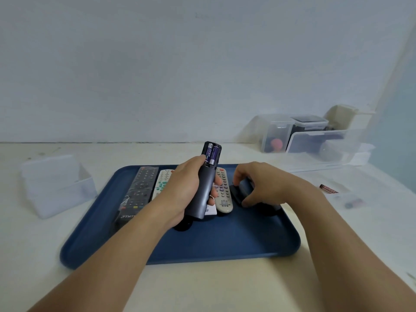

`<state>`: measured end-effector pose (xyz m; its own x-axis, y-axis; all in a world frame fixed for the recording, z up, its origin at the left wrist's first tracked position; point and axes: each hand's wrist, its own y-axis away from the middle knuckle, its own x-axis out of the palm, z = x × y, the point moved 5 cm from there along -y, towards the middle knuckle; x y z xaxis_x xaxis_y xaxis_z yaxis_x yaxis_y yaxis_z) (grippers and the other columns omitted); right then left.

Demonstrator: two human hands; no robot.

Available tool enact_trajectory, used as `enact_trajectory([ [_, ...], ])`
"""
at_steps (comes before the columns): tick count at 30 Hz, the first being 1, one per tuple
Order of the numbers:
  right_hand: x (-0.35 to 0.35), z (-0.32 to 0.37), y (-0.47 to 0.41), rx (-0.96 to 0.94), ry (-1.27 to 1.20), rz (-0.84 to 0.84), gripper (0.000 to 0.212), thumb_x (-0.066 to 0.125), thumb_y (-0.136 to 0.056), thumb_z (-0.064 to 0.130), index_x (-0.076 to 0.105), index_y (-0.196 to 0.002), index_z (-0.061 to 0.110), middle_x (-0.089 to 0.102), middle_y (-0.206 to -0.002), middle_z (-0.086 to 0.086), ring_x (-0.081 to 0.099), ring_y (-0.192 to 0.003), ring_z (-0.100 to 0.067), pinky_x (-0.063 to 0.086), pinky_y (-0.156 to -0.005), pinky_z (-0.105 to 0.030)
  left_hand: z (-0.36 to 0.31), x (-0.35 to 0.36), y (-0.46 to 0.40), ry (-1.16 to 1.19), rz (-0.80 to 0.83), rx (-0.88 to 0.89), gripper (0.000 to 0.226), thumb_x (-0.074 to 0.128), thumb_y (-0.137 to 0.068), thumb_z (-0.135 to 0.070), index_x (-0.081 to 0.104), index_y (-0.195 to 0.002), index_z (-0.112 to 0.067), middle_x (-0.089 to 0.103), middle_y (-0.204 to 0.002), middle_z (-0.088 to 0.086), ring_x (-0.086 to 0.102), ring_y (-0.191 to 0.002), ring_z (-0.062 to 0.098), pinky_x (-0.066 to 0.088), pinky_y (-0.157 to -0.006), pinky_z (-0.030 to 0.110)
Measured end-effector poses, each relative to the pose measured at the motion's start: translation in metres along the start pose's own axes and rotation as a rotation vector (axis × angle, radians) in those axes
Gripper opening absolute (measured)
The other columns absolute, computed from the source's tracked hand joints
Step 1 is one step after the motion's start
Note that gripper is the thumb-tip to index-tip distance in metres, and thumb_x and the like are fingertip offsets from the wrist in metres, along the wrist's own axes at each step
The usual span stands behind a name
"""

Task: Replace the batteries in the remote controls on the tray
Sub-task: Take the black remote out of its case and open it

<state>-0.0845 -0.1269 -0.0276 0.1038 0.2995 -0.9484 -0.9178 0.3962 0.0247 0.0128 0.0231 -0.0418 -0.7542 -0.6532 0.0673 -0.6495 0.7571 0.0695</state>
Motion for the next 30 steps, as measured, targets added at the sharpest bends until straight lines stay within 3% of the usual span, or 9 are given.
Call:
enact_trajectory([
  [4,-0.011,0.008,0.014,0.000,-0.004,0.015,0.037,0.091,-0.065,0.032,0.064,-0.090,0.032,0.056,-0.087,0.016,0.054,-0.076,-0.004,0.040,-0.060,-0.022,0.000,-0.002,0.002,0.002,0.001,-0.015,0.059,0.039,-0.105,-0.046,0.069,-0.084,0.001,0.062,-0.065,0.017,0.054,-0.059,0.030,0.048,-0.056,0.034],
  [7,-0.029,0.018,0.036,0.004,-0.105,0.062,0.033,0.088,-0.064,0.043,0.065,-0.080,0.025,0.060,-0.070,0.013,0.054,-0.063,-0.003,0.042,-0.061,-0.020,0.000,-0.003,0.001,0.032,-0.001,-0.032,0.061,0.038,-0.105,-0.048,0.068,-0.085,0.000,0.062,-0.066,0.016,0.054,-0.058,0.028,0.047,-0.055,0.033],
  [11,-0.001,0.062,0.051,-0.059,0.044,0.331,0.052,0.083,-0.061,0.061,0.066,-0.077,0.015,0.061,-0.067,0.005,0.054,-0.063,-0.010,0.044,-0.062,-0.029,-0.002,-0.001,0.002,0.099,-0.011,-0.041,0.049,0.042,-0.104,-0.041,0.065,-0.091,0.000,0.064,-0.064,0.010,0.054,-0.052,0.023,0.047,-0.047,0.029],
  [15,0.013,0.074,0.043,-0.099,0.047,0.264,0.061,0.081,-0.062,0.067,0.065,-0.072,0.009,0.056,-0.058,0.006,0.051,-0.056,-0.011,0.041,-0.057,-0.027,-0.003,-0.001,0.005,0.082,-0.008,-0.033,0.050,0.040,-0.105,-0.041,0.067,-0.093,0.000,0.066,-0.063,0.008,0.057,-0.050,0.020,0.047,-0.047,0.028],
  [17,-0.007,0.060,0.041,-0.080,-0.068,0.173,0.053,0.081,-0.069,0.062,0.066,-0.067,0.011,0.056,-0.053,0.006,0.048,-0.050,-0.006,0.042,-0.056,-0.025,-0.005,-0.002,0.006,0.073,-0.009,-0.012,0.050,0.040,-0.105,-0.042,0.066,-0.094,-0.001,0.066,-0.064,0.009,0.056,-0.052,0.022,0.048,-0.048,0.030],
  [20,-0.037,0.043,0.032,-0.094,-0.364,-0.267,0.030,0.080,-0.081,0.040,0.069,-0.068,0.016,0.062,-0.055,0.012,0.049,-0.047,0.002,0.041,-0.052,-0.015,-0.006,-0.002,0.006,0.090,-0.006,0.003,0.049,0.039,-0.106,-0.039,0.066,-0.096,0.000,0.067,-0.070,0.012,0.056,-0.053,0.023,0.048,-0.049,0.031],
  [23,-0.035,0.044,0.026,-0.145,-0.614,-0.642,0.014,0.080,-0.080,0.021,0.067,-0.083,0.021,0.067,-0.077,0.016,0.062,-0.068,0.001,0.050,-0.059,-0.016,-0.006,0.002,0.008,0.092,0.009,0.002,0.042,0.041,-0.107,-0.035,0.066,-0.102,-0.001,0.068,-0.076,0.014,0.057,-0.053,0.023,0.049,-0.050,0.033],
  [26,-0.021,0.049,0.019,-0.181,-0.574,-0.699,0.020,0.078,-0.080,0.016,0.063,-0.093,0.021,0.066,-0.091,0.013,0.063,-0.086,-0.006,0.053,-0.063,-0.018,-0.004,0.006,0.011,0.060,0.022,0.007,0.034,0.043,-0.107,-0.031,0.065,-0.102,-0.005,0.069,-0.076,0.012,0.058,-0.053,0.022,0.050,-0.050,0.033],
  [30,-0.016,0.030,0.008,-0.103,-0.662,-0.707,0.016,0.074,-0.083,0.013,0.063,-0.093,0.020,0.068,-0.092,0.009,0.068,-0.083,-0.008,0.058,-0.072,-0.025,-0.003,0.005,0.010,0.073,0.013,0.032,0.028,0.040,-0.108,-0.025,0.062,-0.106,-0.008,0.068,-0.074,0.011,0.057,-0.053,0.022,0.049,-0.048,0.032],
])
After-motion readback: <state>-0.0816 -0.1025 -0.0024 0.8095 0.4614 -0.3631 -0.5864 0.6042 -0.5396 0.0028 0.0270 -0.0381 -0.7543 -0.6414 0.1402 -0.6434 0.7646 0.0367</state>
